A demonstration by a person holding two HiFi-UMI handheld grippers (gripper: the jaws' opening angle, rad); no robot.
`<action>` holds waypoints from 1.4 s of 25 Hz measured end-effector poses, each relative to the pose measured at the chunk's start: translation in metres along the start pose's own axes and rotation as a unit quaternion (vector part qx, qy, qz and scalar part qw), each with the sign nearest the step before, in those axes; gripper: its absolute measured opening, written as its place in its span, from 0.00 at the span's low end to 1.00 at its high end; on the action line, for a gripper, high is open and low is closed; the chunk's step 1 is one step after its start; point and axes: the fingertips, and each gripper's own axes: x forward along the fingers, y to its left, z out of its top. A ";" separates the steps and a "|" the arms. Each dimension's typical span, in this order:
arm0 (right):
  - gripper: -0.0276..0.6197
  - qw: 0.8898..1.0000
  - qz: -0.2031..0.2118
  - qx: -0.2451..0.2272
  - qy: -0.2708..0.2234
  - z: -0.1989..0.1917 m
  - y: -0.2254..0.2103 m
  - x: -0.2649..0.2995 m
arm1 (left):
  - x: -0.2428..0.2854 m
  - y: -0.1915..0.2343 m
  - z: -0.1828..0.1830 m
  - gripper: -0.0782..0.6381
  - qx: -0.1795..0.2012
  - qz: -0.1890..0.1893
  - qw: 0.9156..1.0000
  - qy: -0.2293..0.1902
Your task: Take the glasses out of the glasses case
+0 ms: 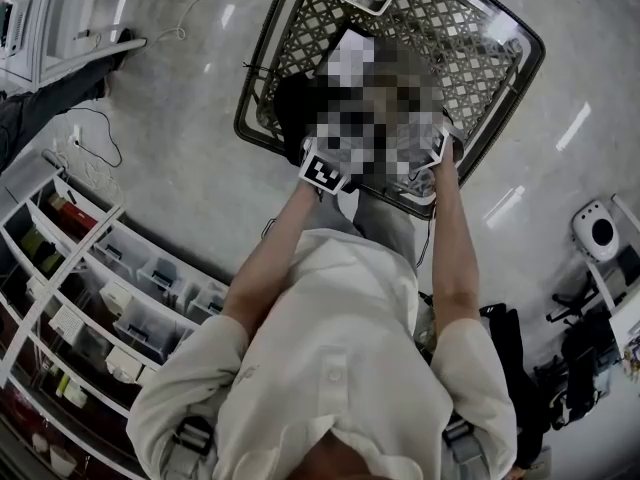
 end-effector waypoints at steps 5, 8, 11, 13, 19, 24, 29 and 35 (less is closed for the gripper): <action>0.07 1.000 0.002 0.002 -0.002 0.003 0.002 -0.003 | -0.004 -0.001 0.002 0.13 0.004 0.000 1.000 -0.001; 0.07 1.000 -0.001 0.004 -0.002 0.004 0.004 -0.006 | -0.009 -0.002 0.004 0.13 0.010 0.000 1.000 -0.003; 0.07 1.000 0.000 0.006 -0.003 0.006 0.008 -0.009 | -0.015 -0.002 0.004 0.13 0.013 0.001 1.000 -0.003; 0.07 1.000 0.002 0.006 -0.004 0.007 0.011 -0.013 | -0.018 -0.001 0.002 0.13 0.014 0.001 1.000 -0.003; 0.07 1.000 -0.011 0.014 -0.009 0.010 0.015 -0.022 | -0.028 0.001 0.009 0.13 0.028 0.000 1.000 -0.011; 0.07 0.999 -0.027 0.021 -0.013 0.010 0.016 -0.033 | -0.039 0.000 0.012 0.13 0.041 -0.004 0.999 -0.019; 0.07 0.998 -0.053 0.038 -0.023 0.015 0.012 -0.049 | -0.049 -0.003 0.015 0.13 0.053 -0.009 0.998 -0.024; 0.07 0.994 -0.085 0.056 -0.046 0.027 0.007 -0.081 | -0.062 -0.007 0.024 0.13 0.072 -0.014 0.997 -0.037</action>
